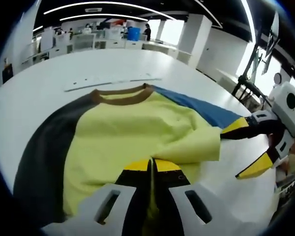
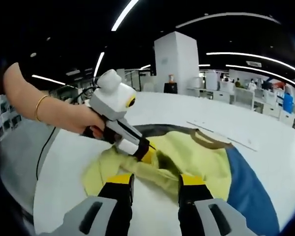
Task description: Fold the garment on the visible template until the final outline fits inside the template.
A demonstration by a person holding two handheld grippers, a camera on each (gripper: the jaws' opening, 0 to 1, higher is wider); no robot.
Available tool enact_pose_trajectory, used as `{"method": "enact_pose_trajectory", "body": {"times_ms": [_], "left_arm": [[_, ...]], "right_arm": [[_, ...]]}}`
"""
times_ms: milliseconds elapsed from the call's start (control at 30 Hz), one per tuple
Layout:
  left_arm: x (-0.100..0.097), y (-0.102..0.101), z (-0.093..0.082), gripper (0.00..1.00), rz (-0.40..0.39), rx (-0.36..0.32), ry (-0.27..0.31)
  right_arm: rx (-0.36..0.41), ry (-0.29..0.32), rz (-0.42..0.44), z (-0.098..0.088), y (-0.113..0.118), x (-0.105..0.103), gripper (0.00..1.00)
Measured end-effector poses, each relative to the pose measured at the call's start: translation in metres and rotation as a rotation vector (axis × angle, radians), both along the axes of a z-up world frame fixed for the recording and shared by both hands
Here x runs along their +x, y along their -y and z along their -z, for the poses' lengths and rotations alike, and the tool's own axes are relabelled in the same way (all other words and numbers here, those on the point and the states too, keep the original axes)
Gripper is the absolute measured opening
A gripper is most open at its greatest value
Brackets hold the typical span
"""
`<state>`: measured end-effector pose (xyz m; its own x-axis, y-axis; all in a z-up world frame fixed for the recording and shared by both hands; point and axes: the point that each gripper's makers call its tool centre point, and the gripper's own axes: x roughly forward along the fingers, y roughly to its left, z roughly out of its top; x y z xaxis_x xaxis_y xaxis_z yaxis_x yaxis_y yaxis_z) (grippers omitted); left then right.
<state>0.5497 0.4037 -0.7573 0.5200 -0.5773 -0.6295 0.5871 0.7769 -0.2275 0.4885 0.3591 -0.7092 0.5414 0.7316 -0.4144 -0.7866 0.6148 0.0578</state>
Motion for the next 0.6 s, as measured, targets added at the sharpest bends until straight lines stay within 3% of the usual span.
{"method": "enact_pose_trajectory", "body": {"times_ms": [133, 233, 300, 367, 600], "left_arm": [[0.0, 0.0, 0.0, 0.0, 0.001, -0.001, -0.001], [0.0, 0.0, 0.0, 0.0, 0.001, -0.002, -0.001], [0.0, 0.0, 0.0, 0.0, 0.005, 0.001, -0.001], [-0.001, 0.0, 0.0, 0.0, 0.016, 0.006, 0.003], [-0.007, -0.003, -0.007, 0.0, 0.022, -0.008, -0.001]], "right_arm": [[-0.038, 0.004, 0.003, 0.007, -0.002, 0.007, 0.26], [-0.133, 0.018, 0.008, 0.018, 0.003, 0.012, 0.2], [-0.189, 0.042, 0.015, 0.022, 0.008, 0.016, 0.1], [-0.189, 0.038, 0.014, 0.023, 0.006, 0.017, 0.04], [-0.168, -0.008, 0.021, 0.014, 0.007, 0.011, 0.0]]}}
